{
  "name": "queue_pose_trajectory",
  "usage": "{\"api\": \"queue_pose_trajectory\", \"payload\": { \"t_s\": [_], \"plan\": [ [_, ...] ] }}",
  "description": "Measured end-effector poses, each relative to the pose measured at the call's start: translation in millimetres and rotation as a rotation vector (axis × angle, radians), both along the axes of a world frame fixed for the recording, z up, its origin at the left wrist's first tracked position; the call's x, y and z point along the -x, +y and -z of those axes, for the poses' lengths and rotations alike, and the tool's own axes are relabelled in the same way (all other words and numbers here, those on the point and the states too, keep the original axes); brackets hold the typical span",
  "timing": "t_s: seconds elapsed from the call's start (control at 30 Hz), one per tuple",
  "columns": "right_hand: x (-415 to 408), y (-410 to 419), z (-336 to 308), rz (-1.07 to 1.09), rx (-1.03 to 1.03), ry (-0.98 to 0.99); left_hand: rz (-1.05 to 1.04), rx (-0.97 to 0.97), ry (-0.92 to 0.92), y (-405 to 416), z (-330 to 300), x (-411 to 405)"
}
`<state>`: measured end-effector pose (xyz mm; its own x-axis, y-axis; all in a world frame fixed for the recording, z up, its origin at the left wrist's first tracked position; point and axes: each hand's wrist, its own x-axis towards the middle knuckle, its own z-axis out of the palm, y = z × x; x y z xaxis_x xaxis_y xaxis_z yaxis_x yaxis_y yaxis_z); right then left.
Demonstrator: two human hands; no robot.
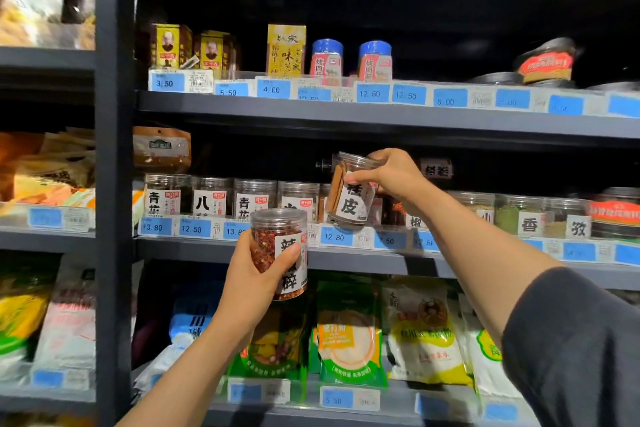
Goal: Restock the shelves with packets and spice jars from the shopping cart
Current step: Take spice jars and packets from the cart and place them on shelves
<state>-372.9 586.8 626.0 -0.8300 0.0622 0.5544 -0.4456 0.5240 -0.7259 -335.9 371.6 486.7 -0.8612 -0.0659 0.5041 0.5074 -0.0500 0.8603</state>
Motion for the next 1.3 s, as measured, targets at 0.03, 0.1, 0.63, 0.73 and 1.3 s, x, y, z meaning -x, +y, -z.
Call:
{"api": "queue_pose_trajectory", "payload": {
  "t_s": [0.03,0.1,0.63,0.73,1.3],
  "plan": [
    [3.1,0.1,0.5,-0.008,-0.006,0.002,-0.002,-0.001,-0.002,-1.0,-0.1,-0.1],
    [8.6,-1.1,0.9,-0.015,-0.049,-0.005,-0.007,0.003,-0.003,-2.4,0.2,0.0],
    [41.7,-11.8,40.1,0.084,-0.267,-0.031,0.021,-0.004,-0.013,-0.4,7.5,6.8],
    [40.0,-10.3,43.6,0.183,-0.368,0.017,0.034,0.006,-0.002,2.8,6.8,6.2],
    [-67.1,48.3,44.4,-0.021,-0.125,0.173,0.174,0.265,0.287,101.4,-18.4,18.5]
  ]
}}
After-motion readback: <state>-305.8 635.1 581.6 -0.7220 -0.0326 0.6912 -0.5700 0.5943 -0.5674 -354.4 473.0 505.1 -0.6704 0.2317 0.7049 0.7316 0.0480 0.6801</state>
